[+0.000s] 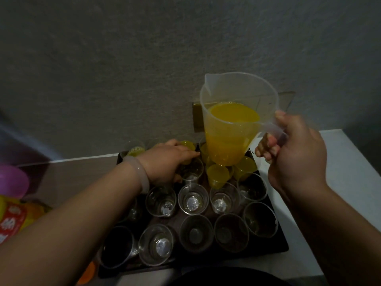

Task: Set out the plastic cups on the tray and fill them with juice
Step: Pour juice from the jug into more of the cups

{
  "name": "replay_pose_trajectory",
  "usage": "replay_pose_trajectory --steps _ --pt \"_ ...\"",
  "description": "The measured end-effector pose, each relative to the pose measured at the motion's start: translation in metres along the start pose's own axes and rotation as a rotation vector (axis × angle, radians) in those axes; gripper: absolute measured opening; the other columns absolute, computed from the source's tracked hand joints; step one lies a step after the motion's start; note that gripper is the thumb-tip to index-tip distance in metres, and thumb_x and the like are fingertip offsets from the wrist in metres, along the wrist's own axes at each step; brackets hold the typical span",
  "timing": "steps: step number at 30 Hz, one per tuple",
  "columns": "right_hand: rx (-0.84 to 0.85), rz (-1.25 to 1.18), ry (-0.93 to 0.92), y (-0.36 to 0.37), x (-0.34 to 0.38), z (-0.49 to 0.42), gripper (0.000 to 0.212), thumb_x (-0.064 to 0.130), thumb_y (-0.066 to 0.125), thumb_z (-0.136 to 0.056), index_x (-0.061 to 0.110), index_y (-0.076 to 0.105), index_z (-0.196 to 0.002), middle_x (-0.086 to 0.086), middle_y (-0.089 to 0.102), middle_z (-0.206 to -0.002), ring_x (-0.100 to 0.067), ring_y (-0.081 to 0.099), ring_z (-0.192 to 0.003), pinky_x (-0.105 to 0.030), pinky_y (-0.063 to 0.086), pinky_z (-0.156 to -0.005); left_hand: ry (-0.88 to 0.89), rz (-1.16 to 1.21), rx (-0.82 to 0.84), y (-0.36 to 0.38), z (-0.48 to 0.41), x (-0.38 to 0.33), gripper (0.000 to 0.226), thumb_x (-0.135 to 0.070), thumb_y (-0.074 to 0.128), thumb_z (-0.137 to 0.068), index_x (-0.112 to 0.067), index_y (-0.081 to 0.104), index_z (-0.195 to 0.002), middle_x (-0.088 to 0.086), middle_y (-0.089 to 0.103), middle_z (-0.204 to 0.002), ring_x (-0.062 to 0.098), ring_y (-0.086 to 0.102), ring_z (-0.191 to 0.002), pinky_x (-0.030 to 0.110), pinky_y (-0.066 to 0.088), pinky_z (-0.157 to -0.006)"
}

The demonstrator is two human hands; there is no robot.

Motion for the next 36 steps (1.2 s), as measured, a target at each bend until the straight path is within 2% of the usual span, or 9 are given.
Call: replay_pose_trajectory --steps 4,7,13,18,21,26,30,34,36 --pt "0.001 0.031 -0.001 -0.002 0.0 -0.002 0.057 0.02 0.047 -0.094 0.019 0.045 -0.037 0.003 0.036 -0.037 -0.015 0.034 -0.037 -0.033 0.031 -0.049 -0.009 0.048 -0.017 -0.003 0.001 0.001 0.085 -0.031 0.072 -0.08 -0.03 0.022 -0.15 -0.008 0.033 -0.15 0.019 0.028 -0.133 0.037 0.032 -0.109" --pt "-0.013 0.044 0.0 -0.005 0.0 -0.003 0.057 0.021 0.048 -0.094 0.019 0.046 -0.037 0.003 0.036 -0.037 -0.015 0.034 -0.038 -0.034 0.032 -0.051 -0.002 0.108 -0.065 -0.01 0.007 0.001 0.087 -0.032 0.076 -0.077 -0.024 0.027 -0.149 -0.002 0.038 -0.147 0.02 0.033 -0.13 0.03 0.029 -0.109" --pt "-0.021 0.031 0.006 -0.003 0.0 -0.004 0.058 0.02 0.048 -0.094 0.019 0.046 -0.036 0.003 0.036 -0.037 -0.015 0.034 -0.037 -0.033 0.031 -0.05 -0.038 0.219 -0.28 -0.056 0.038 0.003 0.088 -0.037 0.079 -0.072 -0.024 0.033 -0.146 0.0 0.046 -0.133 0.016 0.043 -0.124 0.018 0.028 -0.102" --pt "-0.013 0.02 0.007 0.002 0.001 -0.002 0.056 0.019 0.05 -0.093 0.019 0.049 -0.037 0.003 0.038 -0.037 -0.014 0.035 -0.036 -0.028 0.032 -0.046 -0.154 0.26 -0.42 -0.086 0.059 0.013 0.083 -0.038 0.078 -0.072 -0.024 0.04 -0.144 -0.001 0.045 -0.126 0.008 0.047 -0.109 0.011 0.03 -0.087" --pt "0.028 0.061 -0.001 0.005 0.006 -0.001 0.056 0.018 0.049 -0.093 0.019 0.052 -0.038 0.005 0.039 -0.037 -0.013 0.036 -0.036 -0.029 0.033 -0.047 -0.208 0.289 -0.518 -0.095 0.068 0.019 0.077 -0.038 0.078 -0.07 -0.022 0.045 -0.138 -0.002 0.046 -0.119 0.004 0.047 -0.097 0.015 0.036 -0.085" --pt "0.137 0.154 0.005 0.017 0.017 -0.008 0.041 0.031 0.054 -0.075 0.019 0.049 -0.035 0.005 0.037 -0.036 -0.013 0.032 -0.034 -0.029 0.029 -0.048 -0.265 0.329 -0.586 -0.094 0.078 0.027 0.074 -0.039 0.078 -0.069 -0.018 0.048 -0.133 -0.003 0.044 -0.124 0.004 0.052 -0.099 0.022 0.045 -0.09" --pt "0.197 0.234 0.036 0.03 0.027 -0.014 0.04 0.026 0.056 -0.08 0.018 0.053 -0.04 0.003 0.038 -0.039 -0.011 0.03 -0.033 -0.022 0.024 -0.043 -0.286 0.235 -0.619 -0.092 0.085 0.027 0.074 -0.044 0.077 -0.069 -0.019 0.049 -0.133 -0.001 0.055 -0.125 0.007 0.053 -0.103 0.019 0.039 -0.085" --pt "0.229 0.437 0.061 0.045 0.039 -0.018 0.031 0.022 0.06 -0.082 0.015 0.05 -0.053 0.0 0.039 -0.046 -0.008 0.033 -0.036 -0.024 0.022 -0.045 -0.308 0.187 -0.571 -0.085 0.087 0.027 0.077 -0.049 0.073 -0.071 -0.021 0.046 -0.137 -0.001 0.054 -0.132 0.013 0.05 -0.12 0.024 0.038 -0.094" --pt "0.251 0.506 0.058 0.052 0.043 -0.019 0.035 0.022 0.06 -0.082 0.017 0.05 -0.049 -0.001 0.041 -0.046 -0.009 0.035 -0.036 -0.025 0.023 -0.045 -0.326 0.172 -0.568 -0.084 0.089 0.028 0.077 -0.049 0.073 -0.072 -0.021 0.045 -0.139 -0.002 0.052 -0.136 0.014 0.048 -0.123 0.026 0.038 -0.098"
Point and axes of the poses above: each hand's wrist, its own z-axis away from the middle knuckle, its own y-axis out of the palm, x = y × z, the point moved 8 cm from there along -z, towards the middle knuckle
